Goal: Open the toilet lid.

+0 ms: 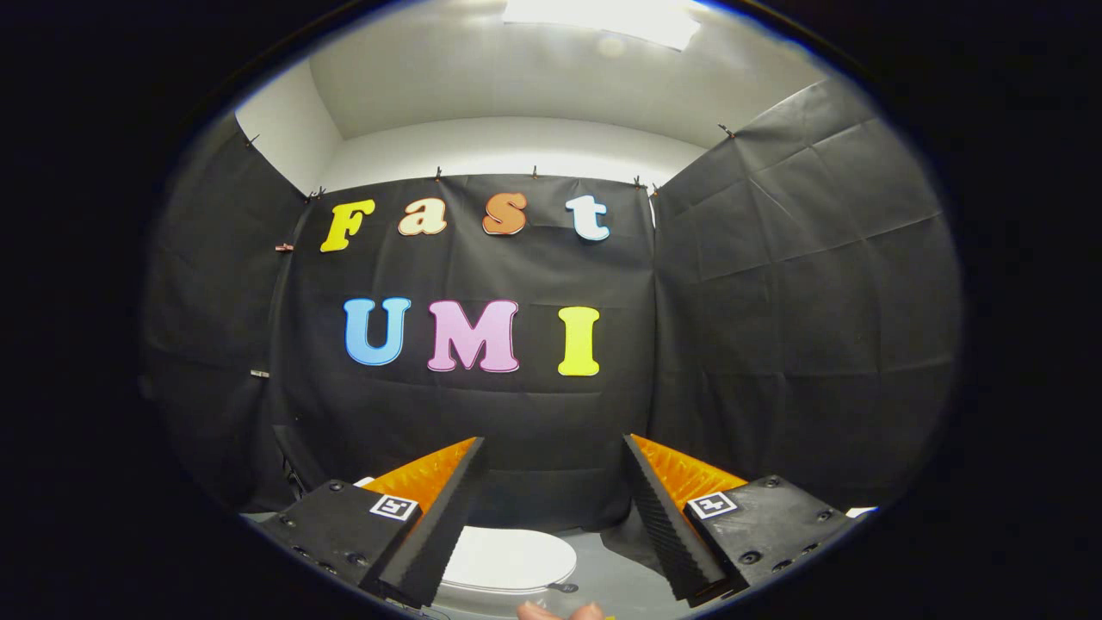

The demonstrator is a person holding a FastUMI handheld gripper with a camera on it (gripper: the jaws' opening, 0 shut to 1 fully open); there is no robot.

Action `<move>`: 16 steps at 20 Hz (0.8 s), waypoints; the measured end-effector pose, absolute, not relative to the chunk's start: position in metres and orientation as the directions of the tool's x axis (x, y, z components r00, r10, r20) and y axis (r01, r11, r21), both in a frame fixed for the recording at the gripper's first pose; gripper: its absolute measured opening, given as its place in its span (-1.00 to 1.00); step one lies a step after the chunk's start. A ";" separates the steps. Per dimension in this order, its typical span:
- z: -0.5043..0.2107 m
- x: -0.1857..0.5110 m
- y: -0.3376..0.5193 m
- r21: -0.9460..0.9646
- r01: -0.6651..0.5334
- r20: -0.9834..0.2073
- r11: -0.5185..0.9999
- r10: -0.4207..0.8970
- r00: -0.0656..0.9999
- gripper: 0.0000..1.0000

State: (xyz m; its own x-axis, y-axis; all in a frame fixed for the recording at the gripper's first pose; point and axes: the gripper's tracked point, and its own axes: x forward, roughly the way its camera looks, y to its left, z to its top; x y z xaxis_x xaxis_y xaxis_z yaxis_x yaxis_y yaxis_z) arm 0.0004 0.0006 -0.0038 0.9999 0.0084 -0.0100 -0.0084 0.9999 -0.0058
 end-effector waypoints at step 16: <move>-0.049 0.046 0.011 0.024 -0.024 0.052 0.999 0.022 0.998 0.96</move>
